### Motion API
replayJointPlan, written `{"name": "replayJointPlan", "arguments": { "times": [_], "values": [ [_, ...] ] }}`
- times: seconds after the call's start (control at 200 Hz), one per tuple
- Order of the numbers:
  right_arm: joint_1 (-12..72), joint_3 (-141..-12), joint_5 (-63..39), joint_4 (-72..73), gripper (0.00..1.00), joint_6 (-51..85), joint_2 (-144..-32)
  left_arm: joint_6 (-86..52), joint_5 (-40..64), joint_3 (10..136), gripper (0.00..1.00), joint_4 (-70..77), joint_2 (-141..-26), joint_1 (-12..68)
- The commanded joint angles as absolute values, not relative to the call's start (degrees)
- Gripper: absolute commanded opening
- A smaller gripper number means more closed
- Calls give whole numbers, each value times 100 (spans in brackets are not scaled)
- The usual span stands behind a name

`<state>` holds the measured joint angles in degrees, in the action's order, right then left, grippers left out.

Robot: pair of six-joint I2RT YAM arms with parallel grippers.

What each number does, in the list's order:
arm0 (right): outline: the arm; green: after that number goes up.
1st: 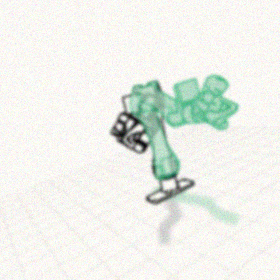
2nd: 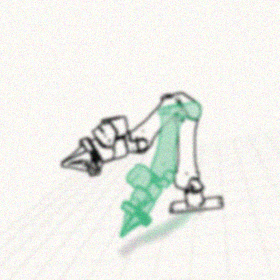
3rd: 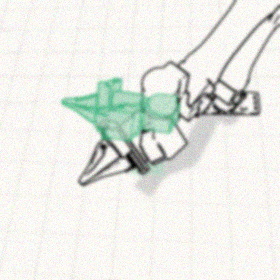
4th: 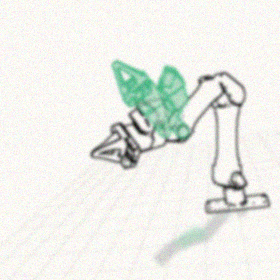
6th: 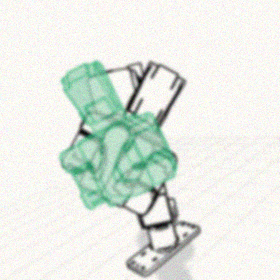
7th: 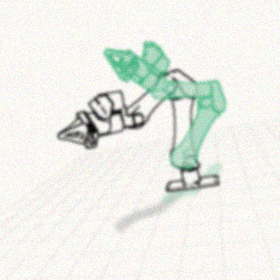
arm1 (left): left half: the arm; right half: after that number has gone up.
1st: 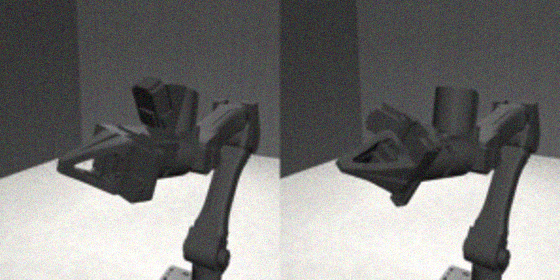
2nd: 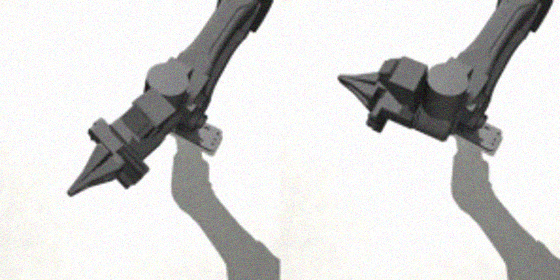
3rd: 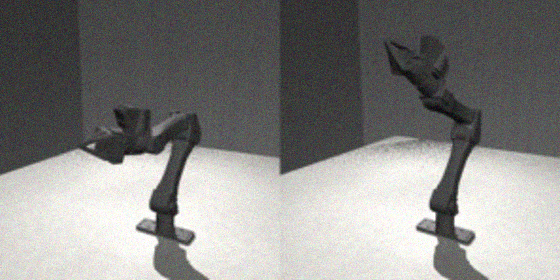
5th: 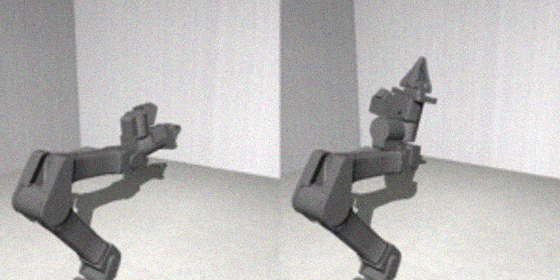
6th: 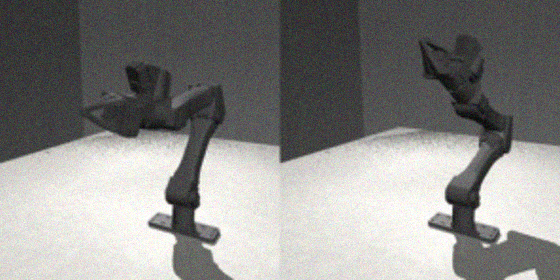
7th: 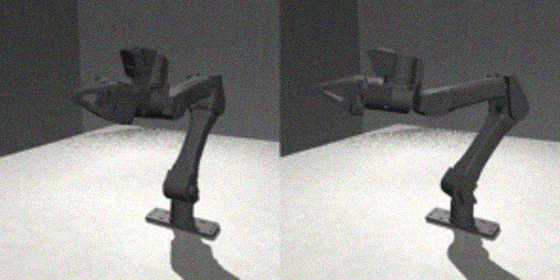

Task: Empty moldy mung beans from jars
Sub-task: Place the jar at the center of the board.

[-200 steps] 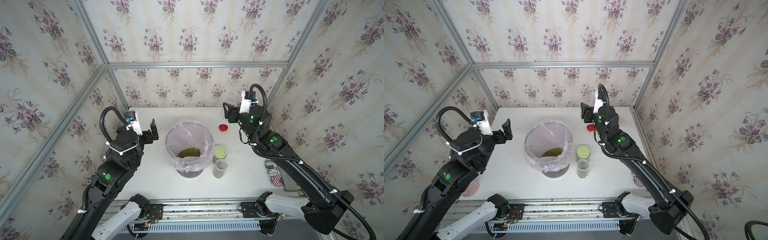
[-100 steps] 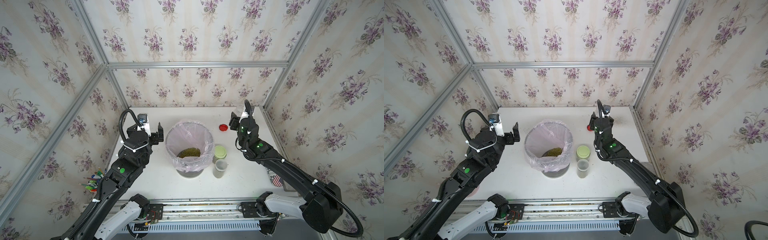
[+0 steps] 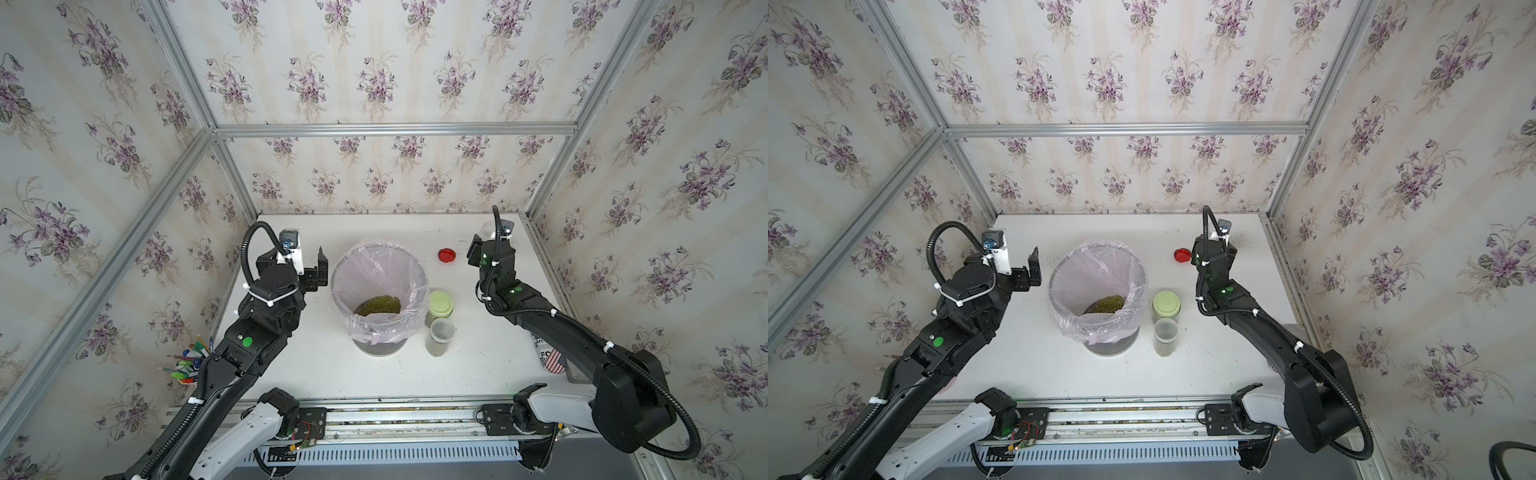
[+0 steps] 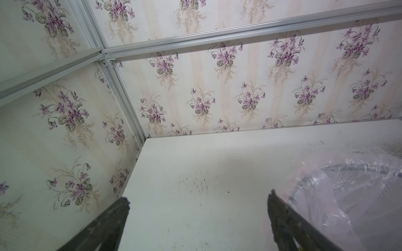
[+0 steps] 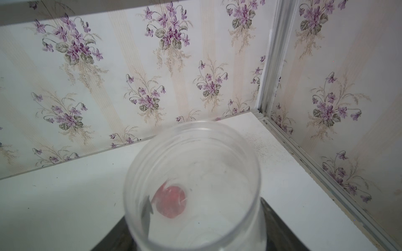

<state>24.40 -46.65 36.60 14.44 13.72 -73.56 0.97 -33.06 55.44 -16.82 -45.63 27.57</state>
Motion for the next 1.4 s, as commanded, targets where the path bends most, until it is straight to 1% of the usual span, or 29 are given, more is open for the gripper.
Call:
{"name": "replayJointPlan", "arguments": {
  "times": [0.0, 0.38, 0.565, 0.744, 0.899, 1.099, 1.189, 1.234, 1.394],
  "values": [
    [2434, -4459, 3719, 2292, 59, 1407, -7477, 142, -3286, 5536, 100, -1441, -4587, 2745],
    [2357, -4419, 3728, 3027, 59, 1282, -8669, 103, -3226, 5497, 100, -1444, -4596, 2737],
    [2235, -4558, 3567, 3063, 59, 1391, -9128, 104, -3233, 5493, 100, -1443, -4622, 2742],
    [2062, -4823, 3302, 2764, 60, 1654, -9536, 115, -3227, 5486, 100, -1433, -4625, 2731],
    [1960, -5291, 3112, 2044, 59, 1913, -9772, 148, -3225, 5493, 100, -1424, -4648, 2733],
    [1910, -5250, 3028, 1834, 59, 1974, -9738, 137, -3212, 5480, 100, -1424, -4632, 2706],
    [1814, -5373, 2734, 1516, 59, 2003, -9763, 123, -3220, 5484, 100, -1426, -4623, 2706],
    [1753, -5589, 2560, 1119, 59, 2022, -9821, 118, -3219, 5484, 100, -1424, -4623, 2707],
    [1478, -7049, 1733, -1260, 59, 2143, -10366, 91, -3201, 5467, 100, -1425, -4605, 2701]
  ]
}}
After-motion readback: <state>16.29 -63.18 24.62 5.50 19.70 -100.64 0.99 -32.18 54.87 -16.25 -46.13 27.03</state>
